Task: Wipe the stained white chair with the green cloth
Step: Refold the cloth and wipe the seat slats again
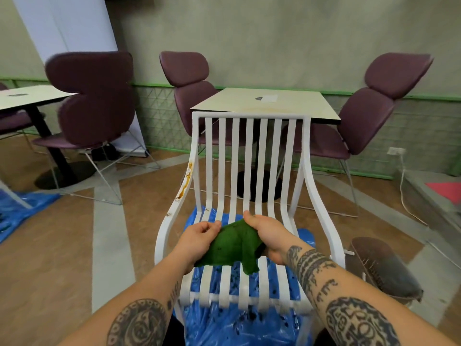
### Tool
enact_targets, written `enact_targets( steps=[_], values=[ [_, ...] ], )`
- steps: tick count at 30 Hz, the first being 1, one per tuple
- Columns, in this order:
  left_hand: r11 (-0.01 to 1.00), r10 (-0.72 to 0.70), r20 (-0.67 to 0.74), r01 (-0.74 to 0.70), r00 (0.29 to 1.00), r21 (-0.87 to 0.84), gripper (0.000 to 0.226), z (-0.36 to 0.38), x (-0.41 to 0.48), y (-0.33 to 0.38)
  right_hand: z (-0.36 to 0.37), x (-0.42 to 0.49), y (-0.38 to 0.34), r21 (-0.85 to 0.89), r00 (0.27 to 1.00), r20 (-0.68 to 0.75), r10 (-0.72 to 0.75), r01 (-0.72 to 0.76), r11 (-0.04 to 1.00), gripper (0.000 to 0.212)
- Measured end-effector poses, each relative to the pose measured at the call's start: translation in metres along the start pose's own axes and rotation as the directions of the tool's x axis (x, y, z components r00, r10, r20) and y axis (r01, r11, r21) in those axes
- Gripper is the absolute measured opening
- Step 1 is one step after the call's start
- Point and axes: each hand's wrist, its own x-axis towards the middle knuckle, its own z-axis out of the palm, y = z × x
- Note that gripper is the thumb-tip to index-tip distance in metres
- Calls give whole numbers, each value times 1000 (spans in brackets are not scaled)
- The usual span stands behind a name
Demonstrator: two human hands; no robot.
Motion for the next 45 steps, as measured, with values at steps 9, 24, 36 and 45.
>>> enact_targets(
  steps=[9,24,36,45],
  values=[
    [991,-21,300,60,954,-122,38,13,-23,-7,7,-15,-5,121,988,103,113,-126,985,26],
    [971,9,108,17,994,-238,20,17,-12,-9,-20,4,29,-431,945,-271,-185,52,901,41],
    [703,-209,192,284,959,-652,28,52,16,-29,15,30,81,-288,954,-1,-300,287,913,60],
    [905,-323,-58,291,945,-310,30,26,86,-78,1,112,93,-400,938,-239,-252,142,905,25]
  ],
)
